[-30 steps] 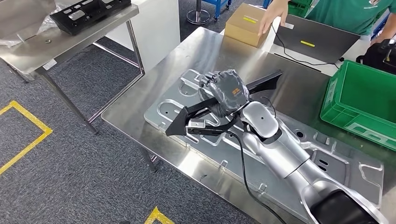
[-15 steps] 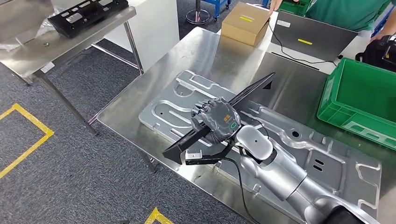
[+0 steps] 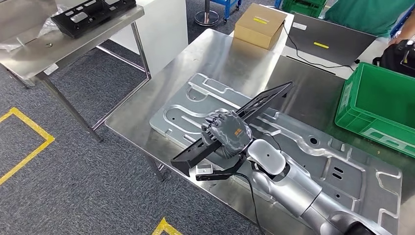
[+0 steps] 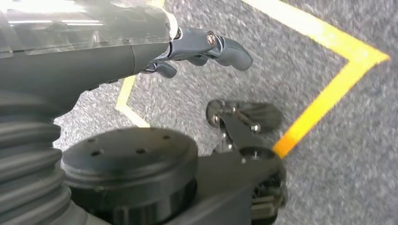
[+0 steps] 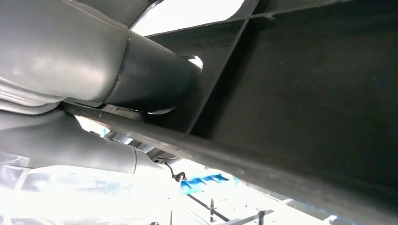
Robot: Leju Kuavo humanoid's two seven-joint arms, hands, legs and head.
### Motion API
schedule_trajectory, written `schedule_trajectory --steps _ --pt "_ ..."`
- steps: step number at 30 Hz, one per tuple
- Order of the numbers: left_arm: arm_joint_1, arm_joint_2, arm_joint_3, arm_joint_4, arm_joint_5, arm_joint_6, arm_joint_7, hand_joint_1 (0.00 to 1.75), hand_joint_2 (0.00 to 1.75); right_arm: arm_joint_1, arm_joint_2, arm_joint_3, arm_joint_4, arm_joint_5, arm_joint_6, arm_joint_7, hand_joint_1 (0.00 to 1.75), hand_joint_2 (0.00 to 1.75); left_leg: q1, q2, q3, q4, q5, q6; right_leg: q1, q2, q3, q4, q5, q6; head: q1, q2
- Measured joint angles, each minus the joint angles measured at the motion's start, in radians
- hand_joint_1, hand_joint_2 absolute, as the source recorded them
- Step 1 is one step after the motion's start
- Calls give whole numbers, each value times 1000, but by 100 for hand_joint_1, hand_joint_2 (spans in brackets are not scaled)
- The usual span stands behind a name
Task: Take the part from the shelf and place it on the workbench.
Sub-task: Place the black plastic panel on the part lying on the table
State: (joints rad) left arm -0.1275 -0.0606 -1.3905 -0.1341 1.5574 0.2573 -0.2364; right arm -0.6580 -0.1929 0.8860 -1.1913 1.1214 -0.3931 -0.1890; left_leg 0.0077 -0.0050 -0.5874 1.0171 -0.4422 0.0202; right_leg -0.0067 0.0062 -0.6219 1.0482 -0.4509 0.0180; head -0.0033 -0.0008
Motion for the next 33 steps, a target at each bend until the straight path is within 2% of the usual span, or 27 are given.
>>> schedule_trajectory --steps 1,2,4,5,6,7,8,10,12,15,16,17,19,20,21,22,24,25,26,29,30,31,33 --pt "0 0 4 0 0 1 2 0 0 0 -1 0 0 0 1 0 20 0 2 1 1 -3 3 5 -1 -1 -16 38 -25 5 1 0" --pt "-1 0 7 0 0 3 3 0 0 0 -2 0 1 -1 1 0 3 0 3 1 1 -4 3 8 -3 -2 -41 94 -57 9 2 0" --pt "0 0 10 0 0 8 7 0 0 3 -2 0 3 -1 3 0 0 0 2 1 -1 -3 3 10 -5 -2 -99 220 -114 14 2 0" --pt "1 0 11 0 1 10 9 0 0 5 -2 0 6 -1 4 0 0 0 2 1 -1 -3 3 10 -6 -2 -115 253 -119 15 2 0" --pt "1 0 13 0 1 12 12 0 0 6 -2 0 8 -1 5 0 0 0 2 0 -1 -2 2 10 -7 -2 -113 248 -105 15 2 0" --pt "1 0 14 0 1 14 15 0 0 7 -2 0 9 -1 5 1 0 0 2 0 0 -1 2 9 -7 -3 -91 204 -74 13 2 0" --pt "1 0 16 0 1 17 17 0 0 7 -2 -1 10 -1 4 3 0 0 2 -1 2 -1 0 8 -7 -3 -56 134 -36 9 2 0" --pt "1 0 18 0 1 22 21 0 0 7 -2 -4 10 0 3 7 0 0 -1 -2 1 1 -2 1 -2 -3 3 11 7 0 2 0" --pt "3 1 18 0 1 25 24 0 0 11 -2 -9 10 3 1 14 0 0 -2 -2 -1 0 -2 -8 5 -1 18 -26 9 -8 2 0" --pt "5 4 18 0 1 28 26 0 0 20 -5 -19 10 7 3 22 0 0 -1 -2 -4 11 -13 -24 0 -2 22 -38 15 -23 1 0" --pt "5 5 18 0 1 30 27 0 0 22 -6 -24 10 7 7 23 0 0 -1 -1 -16 41 -34 -28 -4 -3 25 -43 17 -29 1 0" --pt "5 8 18 0 1 33 28 0 0 23 -7 -28 9 7 14 23 0 0 0 -1 -39 94 -64 -31 -5 -4 27 -45 18 -33 0 0" --pt "6 13 18 0 1 40 30 0 0 27 -7 -35 9 -6 52 19 0 0 1 0 -104 234 -125 -36 -4 -5 27 -44 17 -37 -1 0" --pt "7 16 18 0 1 43 31 0 0 28 -8 -38 10 -21 84 14 0 0 2 0 -128 282 -137 -37 -4 -5 27 -44 17 -37 -1 0" --pt "8 19 18 0 1 44 33 0 0 27 -8 -41 10 -42 123 8 0 0 2 0 -134 292 -130 -38 -4 -4 27 -43 17 -37 -1 0" --pt "9 22 18 0 0 46 33 0 0 20 -8 -45 12 -68 172 2 0 0 3 0 -120 260 -103 -38 -4 -4 27 -41 16 -36 -1 0" --pt "8 31 18 0 0 47 34 0 0 -19 -8 -49 19 -136 294 -17 0 0 3 1 -53 121 -36 -35 -3 0 27 -34 13 -31 -1 0" --pt "7 35 18 0 0 47 33 0 0 -46 -9 -50 27 -175 361 -26 0 0 3 1 -24 61 -15 -31 -2 3 25 -29 11 -27 -1 0" --pt "5 38 18 0 0 47 32 0 0 -75 -10 -51 39 -215 427 -36 0 0 2 1 -7 24 -6 -26 0 5 23 -26 9 -21 -1 0" --pt "6 47 19 0 0 46 21 0 0 -160 -18 -51 98 -348 624 -71 0 0 -1 -1 -5 9 -2 -7 -1 5 17 -24 11 -4 0 0" --pt "6 50 19 0 0 45 18 0 0 -192 -23 -50 122 -394 688 -83 0 0 0 -1 -6 7 2 0 -2 4 13 -16 4 1 0 0" --pt "7 53 19 0 0 45 16 0 0 -225 -28 -47 146 -443 754 -92 0 0 1 -1 -7 4 6 6 -4 2 2 10 -15 6 0 0" --pt "7 57 19 0 0 45 14 0 0 -295 -40 -34 197 -538 889 -97 0 0 1 -1 -11 2 10 13 -6 -1 -48 120 -78 14 1 0"
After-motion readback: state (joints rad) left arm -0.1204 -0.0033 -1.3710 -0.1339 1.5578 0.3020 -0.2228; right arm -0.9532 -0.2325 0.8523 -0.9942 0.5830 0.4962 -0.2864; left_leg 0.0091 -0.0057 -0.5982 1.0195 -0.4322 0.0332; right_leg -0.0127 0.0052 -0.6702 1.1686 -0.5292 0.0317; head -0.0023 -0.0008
